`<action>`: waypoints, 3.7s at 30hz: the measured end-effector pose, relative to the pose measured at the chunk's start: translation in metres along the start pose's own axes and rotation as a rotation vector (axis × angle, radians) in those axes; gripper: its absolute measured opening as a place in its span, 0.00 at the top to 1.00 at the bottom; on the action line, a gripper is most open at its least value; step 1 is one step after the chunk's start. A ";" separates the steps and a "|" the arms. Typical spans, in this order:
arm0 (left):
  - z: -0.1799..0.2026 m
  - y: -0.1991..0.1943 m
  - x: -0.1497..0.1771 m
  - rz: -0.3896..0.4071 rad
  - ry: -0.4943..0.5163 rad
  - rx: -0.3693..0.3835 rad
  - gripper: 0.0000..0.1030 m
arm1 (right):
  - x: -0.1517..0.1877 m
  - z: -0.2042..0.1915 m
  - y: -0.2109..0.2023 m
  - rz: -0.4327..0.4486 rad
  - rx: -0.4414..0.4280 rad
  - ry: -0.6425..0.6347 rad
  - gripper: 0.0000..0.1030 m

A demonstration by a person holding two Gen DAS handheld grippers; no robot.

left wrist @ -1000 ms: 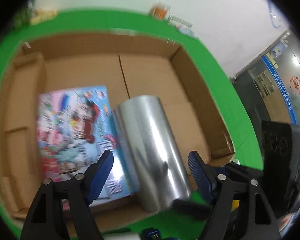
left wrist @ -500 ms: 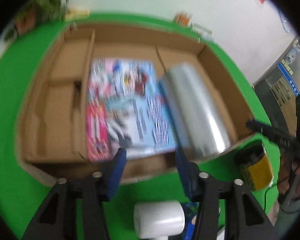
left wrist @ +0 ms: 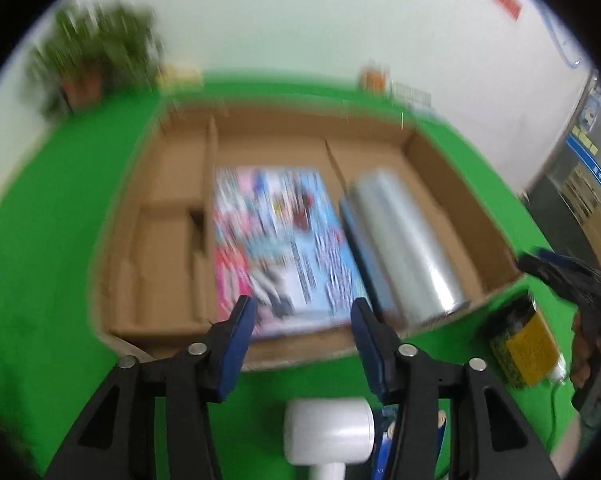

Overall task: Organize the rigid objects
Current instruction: 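Release the cylinder and move the right gripper to the yellow jar, then grasp the yellow-labelled jar with the right gripper, then lift the yellow jar and lower it into the large box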

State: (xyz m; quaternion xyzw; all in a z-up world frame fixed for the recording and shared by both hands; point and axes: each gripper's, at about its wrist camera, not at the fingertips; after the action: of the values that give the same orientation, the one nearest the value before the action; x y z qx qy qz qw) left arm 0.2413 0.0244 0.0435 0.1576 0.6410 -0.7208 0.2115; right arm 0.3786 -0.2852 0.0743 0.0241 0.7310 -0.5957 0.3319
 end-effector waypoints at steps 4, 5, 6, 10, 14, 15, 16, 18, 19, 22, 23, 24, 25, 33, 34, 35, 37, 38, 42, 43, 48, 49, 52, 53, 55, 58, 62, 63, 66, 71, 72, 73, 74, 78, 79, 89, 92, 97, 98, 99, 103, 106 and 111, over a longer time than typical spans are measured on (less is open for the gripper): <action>0.021 -0.058 0.025 0.331 0.013 -0.143 0.00 | 0.021 -0.018 -0.025 0.108 0.070 -0.118 0.01; 0.026 -0.065 0.028 0.355 0.012 -0.155 0.00 | 0.028 -0.018 -0.029 0.111 0.033 -0.119 0.01; 0.029 -0.069 0.031 0.354 0.010 -0.147 0.00 | 0.033 -0.017 -0.033 0.113 0.017 -0.117 0.01; 0.041 -0.067 0.038 0.252 -0.003 -0.065 0.00 | 0.056 -0.007 -0.030 0.054 -0.049 -0.098 0.01; 0.055 -0.047 0.052 0.106 0.004 0.086 0.00 | 0.089 0.011 -0.003 -0.077 -0.052 -0.115 0.18; 0.061 -0.040 0.054 0.063 0.013 0.129 0.00 | 0.100 0.014 0.007 -0.125 -0.028 -0.113 0.24; 0.067 -0.037 0.057 0.036 0.020 0.166 0.00 | 0.109 0.016 0.011 -0.143 -0.002 -0.111 0.25; 0.080 -0.030 0.059 -0.017 0.027 0.250 0.00 | 0.118 0.022 0.010 -0.141 -0.017 -0.102 0.26; 0.086 -0.028 0.059 -0.040 0.035 0.296 0.00 | 0.120 0.025 0.009 -0.148 -0.026 -0.092 0.27; 0.100 -0.018 0.057 -0.106 0.036 0.412 0.00 | 0.129 0.032 0.004 -0.167 -0.017 -0.083 0.27; 0.105 -0.013 0.055 -0.146 0.035 0.455 0.00 | 0.134 0.034 0.000 -0.170 -0.005 -0.085 0.27; 0.111 -0.007 0.053 -0.192 0.041 0.497 0.00 | 0.142 0.034 -0.004 -0.166 0.030 -0.084 0.27; 0.118 -0.002 0.053 -0.223 0.059 0.530 0.01 | 0.145 0.031 -0.011 -0.162 0.067 -0.085 0.27; 0.140 0.043 0.052 -0.404 0.035 0.603 0.01 | 0.158 0.020 -0.062 -0.089 -0.189 -0.110 0.12; 0.140 0.049 0.053 -0.426 0.023 0.609 0.01 | 0.157 0.027 -0.063 -0.099 -0.225 -0.074 0.12; 0.140 0.054 0.054 -0.449 0.007 0.614 0.01 | 0.154 0.037 -0.057 -0.142 -0.283 -0.033 0.12; 0.140 0.066 0.055 -0.492 -0.027 0.611 0.01 | 0.151 0.044 -0.047 -0.201 -0.357 -0.014 0.17; 0.139 0.068 0.059 -0.510 -0.038 0.608 0.01 | 0.151 0.043 -0.042 -0.221 -0.375 -0.011 0.18; 0.138 0.074 0.070 -0.569 -0.092 0.606 0.01 | 0.152 0.033 -0.020 -0.323 -0.461 -0.028 0.26; 0.137 0.075 0.073 -0.580 -0.100 0.597 0.02 | 0.156 0.025 -0.017 -0.332 -0.469 -0.032 0.27; 0.130 0.081 0.077 -0.599 -0.131 0.548 0.06 | 0.161 -0.002 -0.007 -0.373 -0.446 -0.078 0.24; 0.129 0.081 0.078 -0.594 -0.127 0.531 0.07 | 0.161 -0.004 -0.007 -0.374 -0.438 -0.080 0.24; 0.130 0.080 0.078 -0.590 -0.119 0.540 0.08 | 0.159 -0.005 -0.005 -0.374 -0.425 -0.081 0.24; 0.129 0.080 0.078 -0.588 -0.119 0.542 0.09 | 0.157 -0.011 -0.002 -0.376 -0.418 -0.082 0.24; 0.129 0.077 0.076 -0.574 -0.117 0.544 0.10 | 0.152 -0.012 -0.002 -0.383 -0.398 -0.083 0.25; 0.130 0.063 0.069 -0.516 -0.063 0.527 0.13 | 0.147 -0.017 -0.013 -0.347 -0.359 -0.105 0.25; 0.135 0.041 0.058 -0.435 -0.034 0.515 0.14 | 0.135 -0.015 -0.029 -0.282 -0.360 -0.087 0.25; 0.135 0.036 0.055 -0.419 -0.030 0.513 0.14 | 0.131 -0.015 -0.034 -0.262 -0.356 -0.086 0.26; 0.134 0.021 0.044 -0.363 -0.018 0.509 0.15 | 0.120 -0.022 -0.047 -0.213 -0.332 -0.102 0.26; 0.131 0.004 0.023 -0.291 0.005 0.506 0.16 | 0.097 -0.025 -0.065 -0.133 -0.311 -0.117 0.26; 0.130 0.000 0.017 -0.273 0.013 0.502 0.16 | 0.092 -0.026 -0.067 -0.122 -0.307 -0.120 0.26; 0.131 -0.002 0.013 -0.261 0.021 0.501 0.16 | 0.088 -0.027 -0.072 -0.109 -0.304 -0.123 0.26; 0.131 -0.005 0.008 -0.248 0.026 0.500 0.16 | 0.081 -0.028 -0.076 -0.091 -0.299 -0.128 0.26; 0.128 -0.021 -0.012 -0.191 0.056 0.492 0.16 | 0.061 -0.033 -0.093 -0.040 -0.282 -0.134 0.26; 0.128 -0.024 -0.014 -0.182 0.062 0.491 0.16 | 0.055 -0.034 -0.096 -0.028 -0.276 -0.139 0.26; 0.127 -0.047 -0.060 -0.093 0.119 0.475 0.17 | -0.001 -0.042 -0.115 0.050 -0.226 -0.156 0.26; 0.129 -0.050 -0.074 -0.080 0.125 0.475 0.17 | -0.019 -0.042 -0.117 0.062 -0.209 -0.166 0.26; 0.127 -0.053 -0.103 -0.073 0.135 0.478 0.17 | -0.046 -0.041 -0.120 0.072 -0.199 -0.166 0.26; 0.127 -0.053 -0.111 -0.073 0.137 0.477 0.17 | -0.054 -0.041 -0.119 0.070 -0.199 -0.166 0.26; 0.127 -0.053 -0.115 -0.072 0.138 0.474 0.17 | -0.058 -0.040 -0.121 0.070 -0.200 -0.167 0.26; 0.124 -0.047 -0.136 -0.083 0.136 0.464 0.17 | -0.085 -0.036 -0.117 0.049 -0.213 -0.161 0.26; 0.121 -0.037 -0.145 -0.104 0.125 0.462 0.17 | -0.100 -0.034 -0.105 0.017 -0.227 -0.156 0.26; 0.116 -0.007 -0.150 -0.164 0.099 0.450 0.17 | -0.120 -0.025 -0.070 -0.061 -0.262 -0.137 0.26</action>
State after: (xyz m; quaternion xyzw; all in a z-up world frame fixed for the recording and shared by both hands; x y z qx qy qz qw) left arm 0.3715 -0.0746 0.1391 0.1834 0.4847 -0.8515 0.0800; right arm 0.4299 -0.2400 0.1978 -0.0823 0.7785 -0.5055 0.3628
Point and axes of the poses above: each gripper's, at about its wrist camera, not at the fingertips, and y roughly the way its jaws point, z to its right, x to its underside, and after that the axes turned 15 degrees about -z, right-handed
